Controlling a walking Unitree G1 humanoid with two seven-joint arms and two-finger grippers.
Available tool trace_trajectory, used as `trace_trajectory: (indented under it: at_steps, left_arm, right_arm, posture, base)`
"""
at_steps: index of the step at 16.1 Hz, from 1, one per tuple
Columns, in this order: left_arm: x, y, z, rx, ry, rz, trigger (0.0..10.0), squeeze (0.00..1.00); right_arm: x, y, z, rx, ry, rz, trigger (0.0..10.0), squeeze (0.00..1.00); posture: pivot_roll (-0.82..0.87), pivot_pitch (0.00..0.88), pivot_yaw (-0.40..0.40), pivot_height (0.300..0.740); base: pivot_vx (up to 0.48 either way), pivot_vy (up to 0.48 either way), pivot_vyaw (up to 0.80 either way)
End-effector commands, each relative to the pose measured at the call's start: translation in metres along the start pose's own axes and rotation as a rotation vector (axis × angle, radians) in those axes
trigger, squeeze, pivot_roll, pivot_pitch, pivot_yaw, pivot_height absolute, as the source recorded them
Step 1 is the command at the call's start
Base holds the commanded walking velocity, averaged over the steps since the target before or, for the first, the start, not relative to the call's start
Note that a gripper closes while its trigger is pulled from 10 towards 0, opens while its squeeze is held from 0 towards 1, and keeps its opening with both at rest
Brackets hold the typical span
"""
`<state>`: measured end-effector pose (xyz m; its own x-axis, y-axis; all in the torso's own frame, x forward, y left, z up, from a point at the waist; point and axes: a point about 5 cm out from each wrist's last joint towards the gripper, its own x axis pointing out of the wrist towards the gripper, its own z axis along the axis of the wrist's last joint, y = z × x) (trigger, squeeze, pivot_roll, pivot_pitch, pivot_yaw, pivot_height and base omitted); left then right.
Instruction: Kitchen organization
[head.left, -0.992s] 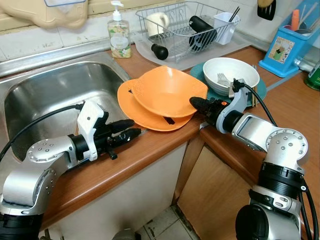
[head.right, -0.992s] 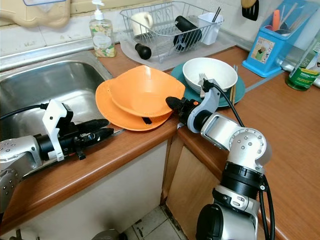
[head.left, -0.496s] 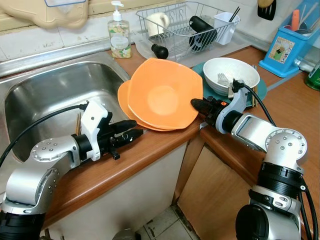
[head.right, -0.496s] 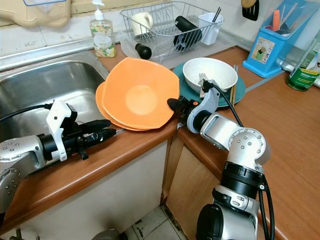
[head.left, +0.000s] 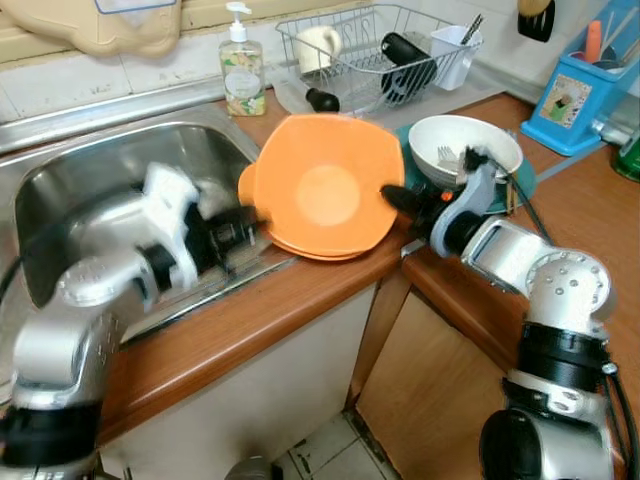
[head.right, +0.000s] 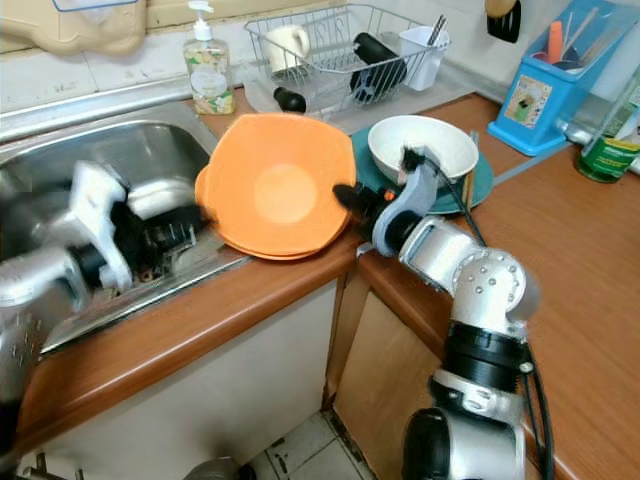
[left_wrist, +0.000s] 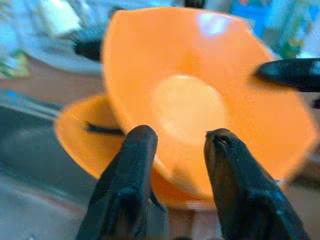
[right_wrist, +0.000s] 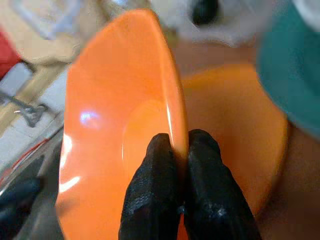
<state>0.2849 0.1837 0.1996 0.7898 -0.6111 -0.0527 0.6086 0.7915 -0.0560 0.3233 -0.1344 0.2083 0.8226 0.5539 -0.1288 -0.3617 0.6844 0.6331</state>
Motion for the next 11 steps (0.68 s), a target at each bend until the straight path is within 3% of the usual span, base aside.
trace_trajectory:
  at_steps: [1,2,3,4,7,11]
  left_arm:
    - [0.001,0.002,0.004,-0.016,-0.028,0.01,10.0,1.0]
    - [0.005,0.001,0.005,-0.031,-0.044,0.002,10.0,1.0]
    - [0.007,0.001,0.005,-0.046,-0.053,-0.002,10.0,0.93]
    - [0.013,0.002,0.003,-0.058,-0.048,0.007,10.0,0.0]
    - [0.019,0.016,0.002,-0.032,-0.052,0.121,10.0,0.0]
    - [0.017,0.024,0.008,-0.01,-0.102,0.183,10.0,0.0]
  right_arm:
    - [-0.002,0.019,0.017,-0.084,-0.072,0.091,0.0,0.0]
    - [-0.003,0.025,0.019,-0.134,-0.082,0.13,0.0,0.0]
    - [-0.003,0.029,0.02,-0.159,-0.084,0.156,0.0,0.0]
    - [-0.006,0.036,0.022,-0.185,-0.093,0.217,0.0,0.0]
    - [-0.011,0.045,0.022,-0.219,-0.108,0.309,0.0,0.0]
    - [-0.014,0.042,0.026,-0.194,-0.153,0.318,0.0,0.0]
  posture:
    - [0.03,0.0,0.004,0.74]
    - [0.02,0.0,0.002,0.74]
    - [0.02,0.0,0.002,0.74]
    - [0.02,0.0,0.003,0.74]
    - [0.02,0.0,0.007,0.74]
    - [0.02,0.0,0.008,0.74]
  base:
    - [0.0,0.0,0.0]
    - [0.0,0.0,0.0]
    - [0.0,0.0,0.0]
    - [0.0,0.0,0.0]
    - [0.0,0.0,0.0]
    - [0.0,0.0,0.0]
